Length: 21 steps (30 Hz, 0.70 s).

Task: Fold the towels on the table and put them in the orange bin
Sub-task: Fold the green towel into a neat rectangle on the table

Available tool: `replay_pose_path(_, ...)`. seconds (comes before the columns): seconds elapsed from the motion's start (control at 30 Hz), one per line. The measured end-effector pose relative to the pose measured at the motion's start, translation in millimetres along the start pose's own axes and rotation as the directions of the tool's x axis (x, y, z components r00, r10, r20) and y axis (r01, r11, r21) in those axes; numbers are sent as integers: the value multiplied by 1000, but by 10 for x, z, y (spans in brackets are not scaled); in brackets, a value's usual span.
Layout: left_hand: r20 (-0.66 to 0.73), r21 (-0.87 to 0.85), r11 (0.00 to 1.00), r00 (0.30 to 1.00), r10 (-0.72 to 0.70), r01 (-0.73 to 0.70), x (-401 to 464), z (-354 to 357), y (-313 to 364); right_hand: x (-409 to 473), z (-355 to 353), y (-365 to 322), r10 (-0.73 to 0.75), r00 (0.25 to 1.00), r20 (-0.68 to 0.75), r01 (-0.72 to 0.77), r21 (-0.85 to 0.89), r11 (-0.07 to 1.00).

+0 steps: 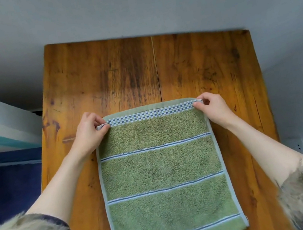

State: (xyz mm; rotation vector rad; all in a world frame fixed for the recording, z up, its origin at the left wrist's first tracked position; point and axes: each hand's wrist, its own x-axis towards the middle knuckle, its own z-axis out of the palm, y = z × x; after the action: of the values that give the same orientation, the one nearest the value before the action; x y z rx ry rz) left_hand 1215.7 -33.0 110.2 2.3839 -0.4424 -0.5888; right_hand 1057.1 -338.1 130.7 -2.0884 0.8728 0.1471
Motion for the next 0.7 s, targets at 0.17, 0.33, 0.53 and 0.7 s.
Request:
replay_pose_path(0.17,92,11,1000,996,3,-4,8,-27,17,-78,-81,11,58,995,-77,-47,137,989)
replay_pose_path(0.33,138,-215,970,987,-83,112,-62,-84,58,-226,-162,29,96,991,-98,-73,219,973)
replay_pose_path(0.53,205,-339,931,976,-69,137,-187,-257,120,-482,-229,-14,79,985,-156,-47,197,979)
replay_pose_path(0.7,144,-374,924,989,-22,75,-451,-579,180,-866,-368,-78,0,990,-138,-5,-33,999)
